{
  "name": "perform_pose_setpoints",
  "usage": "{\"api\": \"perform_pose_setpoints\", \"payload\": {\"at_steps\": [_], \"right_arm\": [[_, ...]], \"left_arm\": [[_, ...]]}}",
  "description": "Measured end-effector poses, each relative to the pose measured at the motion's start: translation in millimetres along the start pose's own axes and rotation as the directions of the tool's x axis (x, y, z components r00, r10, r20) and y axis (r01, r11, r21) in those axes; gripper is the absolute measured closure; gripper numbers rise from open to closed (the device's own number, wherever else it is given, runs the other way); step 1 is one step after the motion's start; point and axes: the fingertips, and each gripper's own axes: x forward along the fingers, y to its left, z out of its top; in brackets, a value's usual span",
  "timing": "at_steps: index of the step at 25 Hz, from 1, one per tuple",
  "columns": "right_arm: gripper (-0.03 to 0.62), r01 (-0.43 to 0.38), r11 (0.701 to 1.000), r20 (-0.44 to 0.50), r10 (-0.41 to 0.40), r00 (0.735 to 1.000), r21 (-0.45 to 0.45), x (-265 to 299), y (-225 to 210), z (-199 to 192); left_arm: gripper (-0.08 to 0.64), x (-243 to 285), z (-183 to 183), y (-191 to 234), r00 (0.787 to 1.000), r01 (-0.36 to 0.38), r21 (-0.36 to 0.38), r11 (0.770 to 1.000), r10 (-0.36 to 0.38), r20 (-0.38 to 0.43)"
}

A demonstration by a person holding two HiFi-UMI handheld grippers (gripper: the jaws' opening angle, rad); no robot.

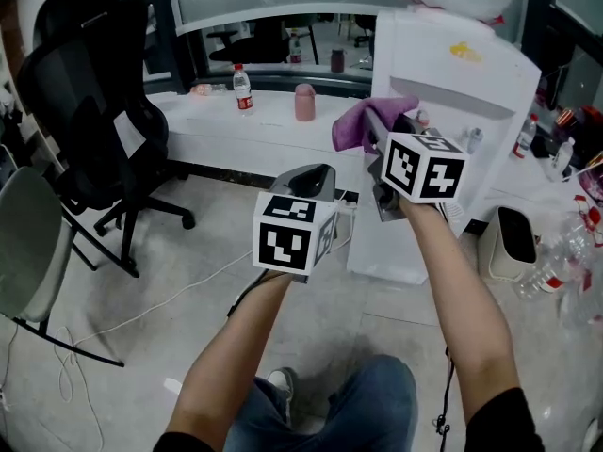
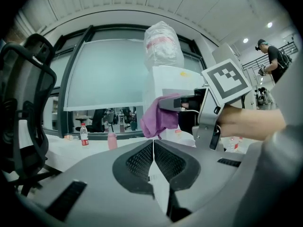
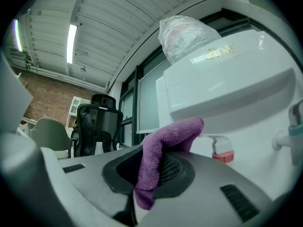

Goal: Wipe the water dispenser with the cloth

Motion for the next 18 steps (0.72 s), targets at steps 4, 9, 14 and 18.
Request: {"api": "perform_pose_setpoints", "payload": {"at_steps": [4, 9, 14, 18], "right_arm": [[0.546, -0.002, 1.000, -0.030, 0.003, 1.000, 0.016, -1, 2, -23], [0.546, 0.001, 0.999, -0.071, 0.002, 0.997, 0.049, -5, 2, -58], [0.546, 0.017, 0.998, -0.125, -0.009, 0.992, 0.060, -13, -4, -96], [0.546, 0.016, 0.999, -0.170, -0.009, 0.985, 0.041, -17, -6, -125]], "left_arm": [[0.532, 0, -9, -2, 1.000, 0.002, -0.001, 1.000, -0.002, -0.011], [0.532, -2, -19, -5, 1.000, -0.004, 0.008, 1.000, 0.004, -0.016], [0.532, -2, -33, -8, 0.999, 0.003, 0.004, 1.000, -0.003, -0.037], [0.532, 0, -41, -13, 0.998, 0.022, 0.029, 0.999, -0.020, -0.058]]}}
